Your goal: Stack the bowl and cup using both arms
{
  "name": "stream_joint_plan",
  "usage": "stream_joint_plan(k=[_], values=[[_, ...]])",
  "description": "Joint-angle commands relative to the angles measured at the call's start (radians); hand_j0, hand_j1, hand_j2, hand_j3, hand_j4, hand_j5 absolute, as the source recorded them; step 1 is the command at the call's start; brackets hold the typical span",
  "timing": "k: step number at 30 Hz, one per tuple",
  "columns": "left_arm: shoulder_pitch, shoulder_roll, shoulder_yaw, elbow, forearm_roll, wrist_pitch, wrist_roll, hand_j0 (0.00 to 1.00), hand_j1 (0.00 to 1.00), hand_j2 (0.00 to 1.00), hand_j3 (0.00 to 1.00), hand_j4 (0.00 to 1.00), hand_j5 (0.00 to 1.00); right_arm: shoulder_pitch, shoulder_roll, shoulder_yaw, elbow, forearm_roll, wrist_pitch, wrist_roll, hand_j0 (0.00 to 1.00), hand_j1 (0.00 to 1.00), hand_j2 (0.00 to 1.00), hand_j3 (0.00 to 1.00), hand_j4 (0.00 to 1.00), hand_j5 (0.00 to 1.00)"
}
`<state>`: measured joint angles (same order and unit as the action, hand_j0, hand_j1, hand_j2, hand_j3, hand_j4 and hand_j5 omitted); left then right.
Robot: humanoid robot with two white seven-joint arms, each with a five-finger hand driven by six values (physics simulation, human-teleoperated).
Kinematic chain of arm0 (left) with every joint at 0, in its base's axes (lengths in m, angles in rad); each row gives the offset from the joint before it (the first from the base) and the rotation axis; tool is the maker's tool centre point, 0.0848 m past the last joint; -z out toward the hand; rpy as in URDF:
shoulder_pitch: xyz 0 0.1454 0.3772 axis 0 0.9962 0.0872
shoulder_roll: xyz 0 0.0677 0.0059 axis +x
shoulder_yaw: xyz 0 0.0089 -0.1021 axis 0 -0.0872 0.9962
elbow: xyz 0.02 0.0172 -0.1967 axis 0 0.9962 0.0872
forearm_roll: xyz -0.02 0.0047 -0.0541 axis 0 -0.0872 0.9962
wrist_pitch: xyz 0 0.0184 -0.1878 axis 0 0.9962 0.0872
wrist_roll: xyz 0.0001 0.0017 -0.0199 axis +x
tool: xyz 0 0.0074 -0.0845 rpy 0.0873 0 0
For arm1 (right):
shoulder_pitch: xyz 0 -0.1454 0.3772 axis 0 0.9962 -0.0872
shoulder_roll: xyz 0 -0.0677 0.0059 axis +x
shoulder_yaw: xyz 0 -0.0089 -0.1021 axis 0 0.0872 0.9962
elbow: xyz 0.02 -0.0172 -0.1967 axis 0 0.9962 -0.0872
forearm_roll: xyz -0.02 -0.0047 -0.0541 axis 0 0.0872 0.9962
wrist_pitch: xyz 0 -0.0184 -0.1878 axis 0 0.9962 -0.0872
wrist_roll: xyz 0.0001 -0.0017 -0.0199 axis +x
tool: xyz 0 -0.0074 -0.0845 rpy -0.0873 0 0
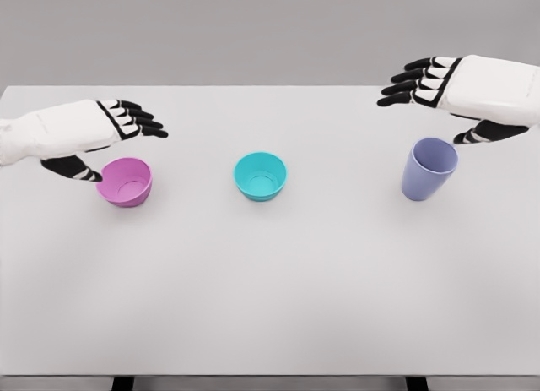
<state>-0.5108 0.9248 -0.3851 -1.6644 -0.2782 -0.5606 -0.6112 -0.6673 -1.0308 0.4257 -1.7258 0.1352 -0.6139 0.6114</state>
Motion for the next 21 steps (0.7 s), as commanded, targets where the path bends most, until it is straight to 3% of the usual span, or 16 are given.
stream_joint_plan(k=[1, 5, 12, 16, 21], values=[[0.000, 0.003, -0.026, -0.002, 0.013, 0.077, 0.000, 1.00, 1.00, 1.00, 1.00, 1.00, 1.00, 0.000, -0.005, -0.001, 0.025, -0.005, 0.003, -0.001, 1.00, 1.00, 1.00, 1.00, 1.00, 1.00], [-0.008, 0.003, -0.074, -0.002, 0.045, 0.243, 0.000, 1.00, 1.00, 1.00, 1.00, 1.00, 1.00, 0.000, -0.025, -0.002, 0.025, -0.005, 0.003, -0.001, 1.00, 1.00, 1.00, 1.00, 1.00, 1.00], [-0.044, 0.058, -0.170, -0.002, 0.063, 0.255, 0.000, 1.00, 1.00, 1.00, 1.00, 1.00, 1.00, -0.005, -0.023, -0.005, 0.026, -0.005, 0.003, -0.001, 1.00, 1.00, 1.00, 1.00, 1.00, 1.00], [-0.172, 0.123, -0.357, 0.002, 0.195, 0.257, 0.000, 0.99, 0.99, 0.99, 0.99, 0.99, 0.99, -0.006, -0.021, -0.005, 0.028, -0.005, 0.003, -0.001, 1.00, 1.00, 1.00, 1.00, 1.00, 1.00], [-0.175, 0.123, -0.377, 0.008, 0.226, 0.352, 0.000, 1.00, 1.00, 1.00, 1.00, 1.00, 1.00, -0.006, -0.025, -0.005, 0.028, -0.005, 0.003, -0.001, 1.00, 1.00, 1.00, 1.00, 1.00, 1.00]])
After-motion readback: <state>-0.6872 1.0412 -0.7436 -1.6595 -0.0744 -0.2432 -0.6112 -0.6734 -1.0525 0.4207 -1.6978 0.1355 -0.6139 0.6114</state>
